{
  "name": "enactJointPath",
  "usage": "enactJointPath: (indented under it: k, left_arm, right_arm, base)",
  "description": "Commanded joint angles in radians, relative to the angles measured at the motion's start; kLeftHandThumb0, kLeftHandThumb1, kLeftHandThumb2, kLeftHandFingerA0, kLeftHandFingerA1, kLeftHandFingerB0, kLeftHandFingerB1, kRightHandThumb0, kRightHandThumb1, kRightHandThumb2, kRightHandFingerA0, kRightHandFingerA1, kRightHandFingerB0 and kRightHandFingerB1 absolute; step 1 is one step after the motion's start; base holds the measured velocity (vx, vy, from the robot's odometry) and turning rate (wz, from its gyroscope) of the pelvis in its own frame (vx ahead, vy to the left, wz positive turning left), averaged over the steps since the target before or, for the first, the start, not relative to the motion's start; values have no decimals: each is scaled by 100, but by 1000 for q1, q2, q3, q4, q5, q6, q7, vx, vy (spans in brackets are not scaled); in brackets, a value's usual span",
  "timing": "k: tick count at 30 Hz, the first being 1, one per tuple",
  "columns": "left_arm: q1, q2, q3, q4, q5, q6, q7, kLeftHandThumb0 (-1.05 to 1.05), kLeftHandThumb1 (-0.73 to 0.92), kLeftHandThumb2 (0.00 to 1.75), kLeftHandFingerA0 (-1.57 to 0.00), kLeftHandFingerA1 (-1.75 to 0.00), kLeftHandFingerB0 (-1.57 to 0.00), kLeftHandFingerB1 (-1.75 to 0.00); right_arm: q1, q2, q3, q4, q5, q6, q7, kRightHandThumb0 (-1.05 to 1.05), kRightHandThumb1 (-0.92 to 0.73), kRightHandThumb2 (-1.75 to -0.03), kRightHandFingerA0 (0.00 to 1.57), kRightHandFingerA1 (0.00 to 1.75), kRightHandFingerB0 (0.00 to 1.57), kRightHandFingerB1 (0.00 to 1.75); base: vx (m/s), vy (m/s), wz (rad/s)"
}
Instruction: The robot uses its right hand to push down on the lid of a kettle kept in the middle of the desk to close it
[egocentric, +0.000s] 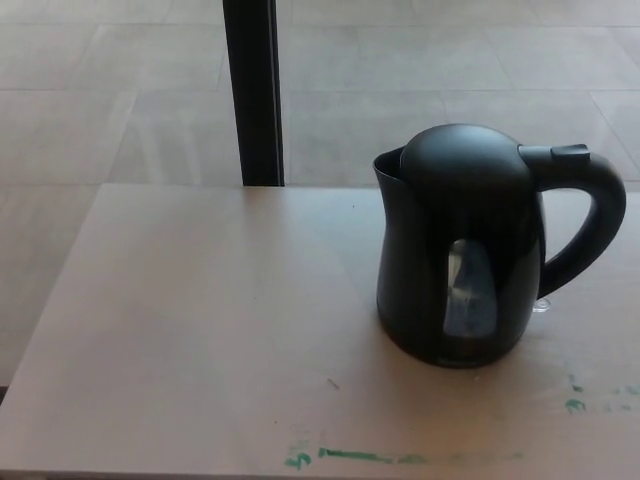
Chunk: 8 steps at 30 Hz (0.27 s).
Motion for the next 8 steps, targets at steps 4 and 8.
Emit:
enactJointPath:
  k: [4,8]
  left_arm:
    - [8,16,16,-18,-30,-17,-14,-65,66,60,-47,-49,-34,-35]
    - [2,23,-1,-25,-12,-27,-14,-67,69,61,-48,-48,-32,-34]
  right_arm:
    - [97,118,-65,233,95,-270,-326,-76,-90,-67,21,40,22,32]
    - [94,146,-39,262,96,-275,-331,-74,-90,-68,19,39,20,30]
  base:
    - [0,0,0]
    - [0,0,0]
